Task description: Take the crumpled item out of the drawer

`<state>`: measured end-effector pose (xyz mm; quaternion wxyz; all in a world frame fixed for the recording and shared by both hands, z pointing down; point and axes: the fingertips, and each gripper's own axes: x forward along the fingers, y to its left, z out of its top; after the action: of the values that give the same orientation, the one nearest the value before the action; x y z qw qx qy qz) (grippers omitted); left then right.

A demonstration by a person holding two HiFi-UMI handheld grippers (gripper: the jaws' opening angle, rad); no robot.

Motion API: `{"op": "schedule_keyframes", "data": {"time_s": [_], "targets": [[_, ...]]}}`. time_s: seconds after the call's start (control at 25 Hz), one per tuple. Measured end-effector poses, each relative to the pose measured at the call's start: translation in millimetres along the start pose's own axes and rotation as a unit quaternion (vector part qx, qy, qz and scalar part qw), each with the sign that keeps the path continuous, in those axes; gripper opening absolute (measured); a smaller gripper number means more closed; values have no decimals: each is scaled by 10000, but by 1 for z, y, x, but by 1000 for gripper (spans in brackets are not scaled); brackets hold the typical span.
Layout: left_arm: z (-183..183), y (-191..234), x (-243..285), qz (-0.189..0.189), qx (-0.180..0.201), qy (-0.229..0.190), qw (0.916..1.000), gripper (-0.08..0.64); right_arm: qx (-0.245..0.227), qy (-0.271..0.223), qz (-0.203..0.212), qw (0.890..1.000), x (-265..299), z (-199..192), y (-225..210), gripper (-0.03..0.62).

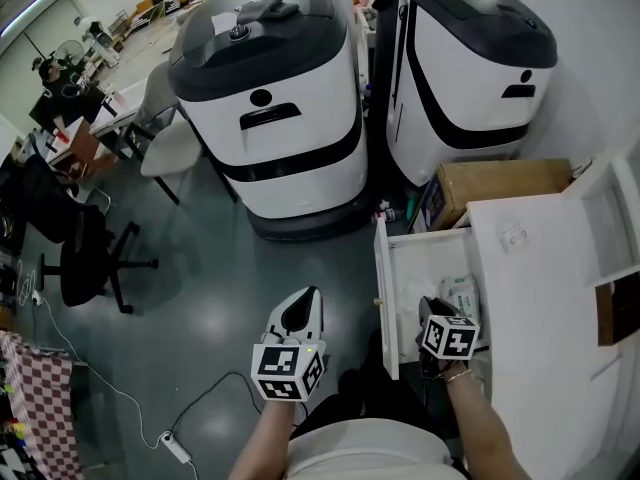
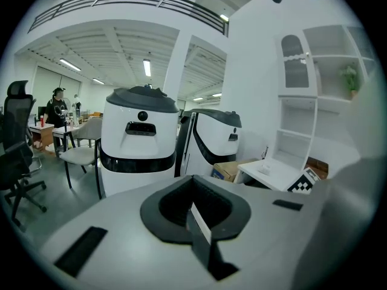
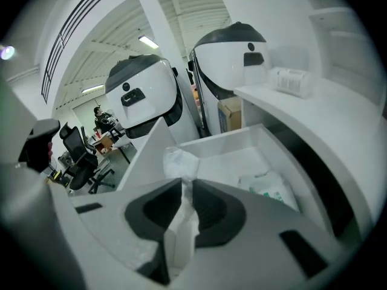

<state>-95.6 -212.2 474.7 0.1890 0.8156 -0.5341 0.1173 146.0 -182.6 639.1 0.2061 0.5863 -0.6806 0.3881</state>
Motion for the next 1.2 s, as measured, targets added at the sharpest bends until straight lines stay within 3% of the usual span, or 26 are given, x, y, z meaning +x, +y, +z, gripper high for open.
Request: {"op": "schedule_keyframes", "data": {"time_s": [0.6, 1.2], "targets": [[9, -9, -16, -304, 93, -220, 9993, -6, 213, -1173, 49, 9929, -73, 45, 27, 57], [13, -15, -31, -447, 193, -358, 9982, -6, 276, -2119, 237, 9766, -139, 78, 49, 57]]}}
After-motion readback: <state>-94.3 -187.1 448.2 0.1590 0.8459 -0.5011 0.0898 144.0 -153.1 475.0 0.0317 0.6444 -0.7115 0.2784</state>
